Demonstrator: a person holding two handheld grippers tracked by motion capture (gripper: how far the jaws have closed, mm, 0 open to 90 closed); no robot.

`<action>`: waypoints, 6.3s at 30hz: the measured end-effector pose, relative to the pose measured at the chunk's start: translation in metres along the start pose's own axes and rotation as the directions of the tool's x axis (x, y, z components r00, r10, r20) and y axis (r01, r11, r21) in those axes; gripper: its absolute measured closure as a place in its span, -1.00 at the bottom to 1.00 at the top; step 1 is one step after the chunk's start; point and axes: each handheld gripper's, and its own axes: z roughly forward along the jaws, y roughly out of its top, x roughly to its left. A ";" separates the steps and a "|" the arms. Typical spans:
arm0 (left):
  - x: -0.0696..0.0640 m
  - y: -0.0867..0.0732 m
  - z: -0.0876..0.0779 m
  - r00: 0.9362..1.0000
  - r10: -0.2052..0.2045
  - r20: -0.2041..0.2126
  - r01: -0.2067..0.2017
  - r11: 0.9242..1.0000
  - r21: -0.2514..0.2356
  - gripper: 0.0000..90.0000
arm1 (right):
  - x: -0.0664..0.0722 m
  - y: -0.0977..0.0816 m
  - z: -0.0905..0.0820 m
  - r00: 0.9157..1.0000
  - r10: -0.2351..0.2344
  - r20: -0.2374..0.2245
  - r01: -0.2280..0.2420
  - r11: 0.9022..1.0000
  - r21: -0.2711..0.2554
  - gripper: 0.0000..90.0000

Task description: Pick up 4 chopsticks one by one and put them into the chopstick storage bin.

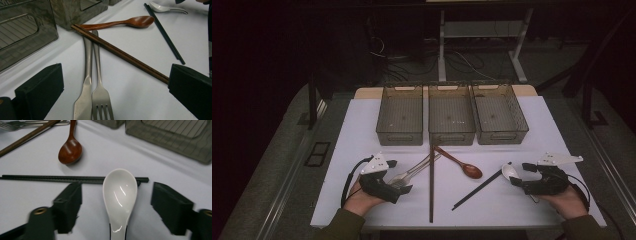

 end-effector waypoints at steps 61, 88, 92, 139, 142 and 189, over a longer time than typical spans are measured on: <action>-0.001 0.000 0.001 1.000 0.006 0.009 -0.006 1.000 0.010 -1.00 | -0.012 -0.004 0.015 0.997 0.069 -0.025 -0.065 0.988 0.137 0.79; 0.000 -0.001 0.003 1.000 -0.002 0.015 0.002 1.000 -0.002 -1.00 | -0.082 0.009 0.004 0.977 0.165 0.138 -0.172 0.984 0.037 0.79; 0.000 -0.001 0.003 1.000 0.000 0.015 0.000 1.000 0.002 -1.00 | -0.092 0.007 0.007 0.972 0.187 0.141 -0.194 0.980 0.039 0.79; -0.001 -0.001 0.004 1.000 0.004 0.015 -0.004 1.000 0.008 -1.00 | -0.036 0.042 0.041 1.000 0.009 -0.030 -0.005 0.994 0.105 0.98; -0.001 -0.001 0.004 1.000 0.004 0.014 -0.004 1.000 0.007 -1.00 | -0.033 0.044 0.051 0.999 -0.010 -0.031 0.014 0.991 0.133 0.98; -0.002 0.000 0.002 1.000 0.007 0.023 -0.007 1.000 0.005 -1.00 | -0.033 0.027 0.036 0.998 -0.060 0.007 0.057 0.968 0.245 0.98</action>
